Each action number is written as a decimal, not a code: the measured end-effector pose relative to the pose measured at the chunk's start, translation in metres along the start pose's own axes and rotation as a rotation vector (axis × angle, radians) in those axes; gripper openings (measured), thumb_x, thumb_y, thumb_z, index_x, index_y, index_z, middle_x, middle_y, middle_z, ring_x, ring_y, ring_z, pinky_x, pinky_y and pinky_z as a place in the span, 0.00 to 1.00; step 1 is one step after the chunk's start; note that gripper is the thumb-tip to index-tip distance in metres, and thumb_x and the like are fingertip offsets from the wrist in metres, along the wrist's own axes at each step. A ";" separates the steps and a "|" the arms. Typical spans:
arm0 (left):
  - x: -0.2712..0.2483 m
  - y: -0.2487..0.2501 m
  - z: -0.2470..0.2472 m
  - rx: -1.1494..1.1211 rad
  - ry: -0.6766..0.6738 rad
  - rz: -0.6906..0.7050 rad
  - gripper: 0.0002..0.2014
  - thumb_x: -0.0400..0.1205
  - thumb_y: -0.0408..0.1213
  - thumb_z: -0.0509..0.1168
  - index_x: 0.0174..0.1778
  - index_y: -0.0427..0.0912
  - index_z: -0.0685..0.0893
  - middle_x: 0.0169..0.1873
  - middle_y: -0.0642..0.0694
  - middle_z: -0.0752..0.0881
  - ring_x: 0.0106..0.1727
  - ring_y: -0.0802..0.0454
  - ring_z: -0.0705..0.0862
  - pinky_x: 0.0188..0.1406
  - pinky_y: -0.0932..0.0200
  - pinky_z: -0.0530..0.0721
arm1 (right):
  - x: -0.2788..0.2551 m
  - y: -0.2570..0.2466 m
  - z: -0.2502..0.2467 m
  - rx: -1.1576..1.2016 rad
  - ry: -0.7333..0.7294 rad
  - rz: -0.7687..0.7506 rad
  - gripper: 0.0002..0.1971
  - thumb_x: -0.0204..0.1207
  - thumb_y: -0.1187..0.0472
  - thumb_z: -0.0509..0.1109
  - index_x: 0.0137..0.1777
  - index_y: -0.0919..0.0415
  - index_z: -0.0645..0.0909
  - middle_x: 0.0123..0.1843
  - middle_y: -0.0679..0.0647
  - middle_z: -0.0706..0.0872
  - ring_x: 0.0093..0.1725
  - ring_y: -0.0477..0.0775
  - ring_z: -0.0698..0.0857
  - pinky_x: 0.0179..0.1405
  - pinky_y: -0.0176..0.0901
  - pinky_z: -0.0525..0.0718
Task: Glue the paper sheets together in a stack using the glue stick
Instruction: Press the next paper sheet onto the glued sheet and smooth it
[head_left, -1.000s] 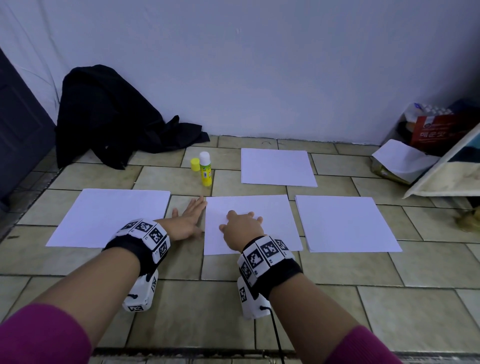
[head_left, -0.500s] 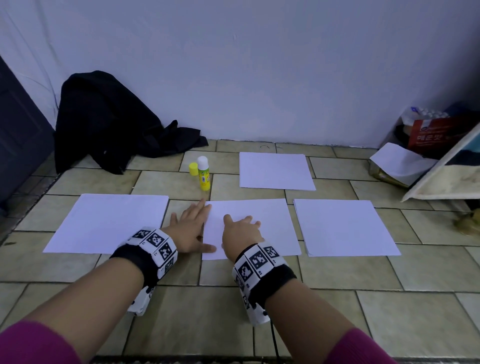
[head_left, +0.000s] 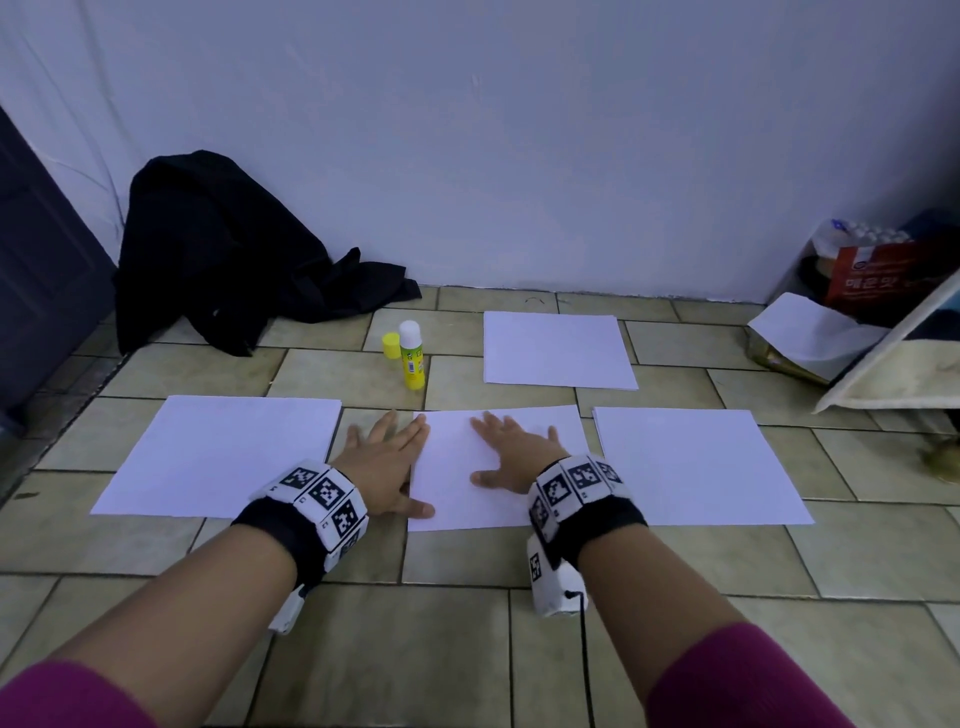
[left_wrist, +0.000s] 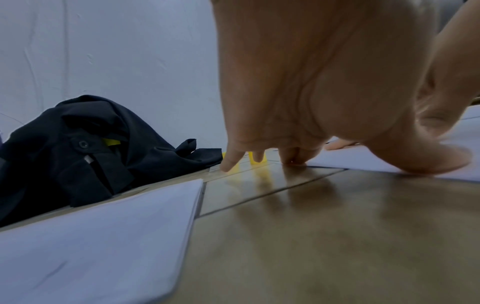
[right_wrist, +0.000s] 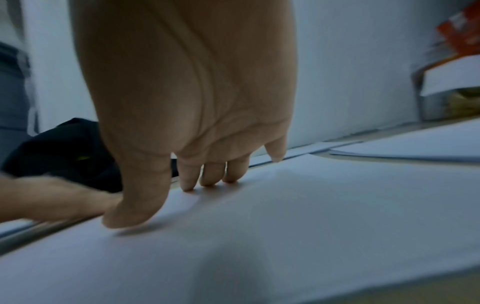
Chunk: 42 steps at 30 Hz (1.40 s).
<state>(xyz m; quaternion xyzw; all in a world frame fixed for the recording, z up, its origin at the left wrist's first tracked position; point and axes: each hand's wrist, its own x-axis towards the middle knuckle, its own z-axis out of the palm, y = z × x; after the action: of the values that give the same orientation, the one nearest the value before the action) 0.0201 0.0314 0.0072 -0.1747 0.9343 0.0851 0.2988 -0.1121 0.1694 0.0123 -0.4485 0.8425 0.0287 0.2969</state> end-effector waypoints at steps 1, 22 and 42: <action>-0.001 0.000 0.000 -0.007 -0.002 0.000 0.53 0.79 0.62 0.63 0.84 0.43 0.33 0.83 0.51 0.31 0.83 0.43 0.30 0.80 0.30 0.41 | -0.001 0.006 -0.001 0.018 0.001 0.024 0.40 0.82 0.41 0.60 0.85 0.48 0.38 0.86 0.44 0.38 0.85 0.48 0.43 0.79 0.71 0.42; -0.019 0.025 -0.010 -0.032 0.276 0.203 0.29 0.83 0.48 0.65 0.80 0.48 0.65 0.79 0.49 0.63 0.78 0.49 0.63 0.73 0.51 0.69 | -0.014 -0.014 0.025 -0.051 0.237 0.115 0.20 0.81 0.66 0.55 0.73 0.66 0.65 0.74 0.65 0.64 0.72 0.63 0.66 0.65 0.49 0.75; -0.019 0.003 0.021 -0.051 0.136 -0.040 0.53 0.78 0.62 0.64 0.85 0.38 0.39 0.84 0.44 0.38 0.85 0.50 0.38 0.81 0.35 0.50 | -0.012 -0.076 0.026 -0.010 -0.015 -0.109 0.47 0.79 0.42 0.64 0.85 0.59 0.38 0.87 0.51 0.40 0.85 0.50 0.46 0.76 0.78 0.43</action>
<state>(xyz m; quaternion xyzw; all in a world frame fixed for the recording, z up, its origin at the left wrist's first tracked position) 0.0442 0.0451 0.0013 -0.2064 0.9463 0.0907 0.2316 -0.0361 0.1406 0.0138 -0.4950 0.8143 0.0200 0.3024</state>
